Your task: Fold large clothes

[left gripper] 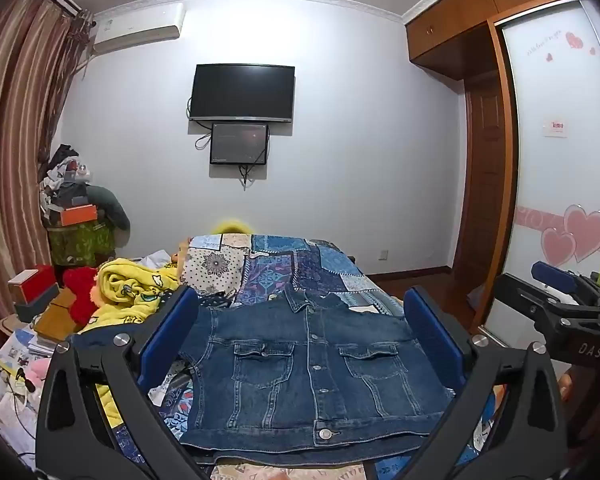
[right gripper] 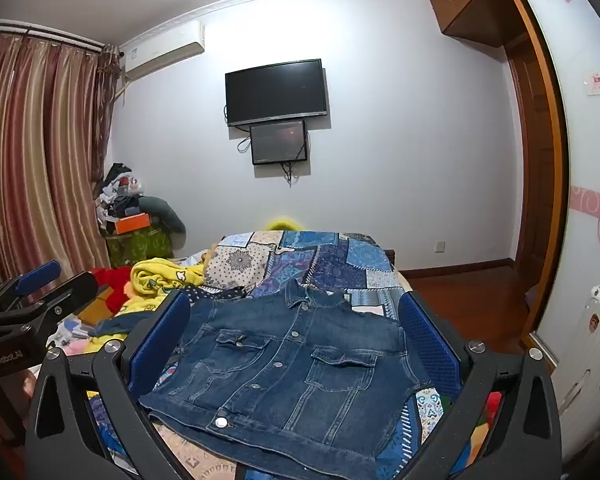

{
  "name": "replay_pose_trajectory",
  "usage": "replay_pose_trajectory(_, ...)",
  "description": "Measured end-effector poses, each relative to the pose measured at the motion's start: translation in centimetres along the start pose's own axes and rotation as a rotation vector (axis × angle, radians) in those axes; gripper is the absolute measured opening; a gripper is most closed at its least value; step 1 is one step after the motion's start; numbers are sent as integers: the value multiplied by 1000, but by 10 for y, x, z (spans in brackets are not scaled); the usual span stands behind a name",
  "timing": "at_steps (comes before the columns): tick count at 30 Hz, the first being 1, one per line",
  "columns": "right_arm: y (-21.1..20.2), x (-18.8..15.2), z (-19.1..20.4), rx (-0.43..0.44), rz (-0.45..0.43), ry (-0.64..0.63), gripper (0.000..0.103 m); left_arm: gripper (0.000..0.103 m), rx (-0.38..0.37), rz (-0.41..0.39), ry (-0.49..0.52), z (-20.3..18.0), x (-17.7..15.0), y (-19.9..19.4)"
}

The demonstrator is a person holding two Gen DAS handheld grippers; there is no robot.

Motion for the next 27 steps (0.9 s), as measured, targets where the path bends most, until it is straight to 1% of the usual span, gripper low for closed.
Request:
replay_pose_trajectory(1,0,0,0,0,-1,0,103,103,1,-1,2,0,0,0)
replay_pose_trajectory(2,0,0,0,1,1,-3,103,103,-1,-25,0,0,2,-1)
replay_pose_trajectory(13,1,0,0,0,1,0,103,103,-11,-7,0,-2,7,-7)
replay_pose_trajectory(15,1,0,-1,0,0,0,103,103,-13,-2,8,-2,2,1)
replay_pose_trajectory(27,1,0,0,-5,-5,1,103,103,-18,6,11,-3,2,1)
Point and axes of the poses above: each gripper's, at about its wrist camera, not at the fingertips, and y roughly the way its jaws point, z to its left, x to its top, the point moved 9 cm from there along y, roughly the way its jaws point, and after that the axes turned 2 degrees about -z, right-handed, at the moved point
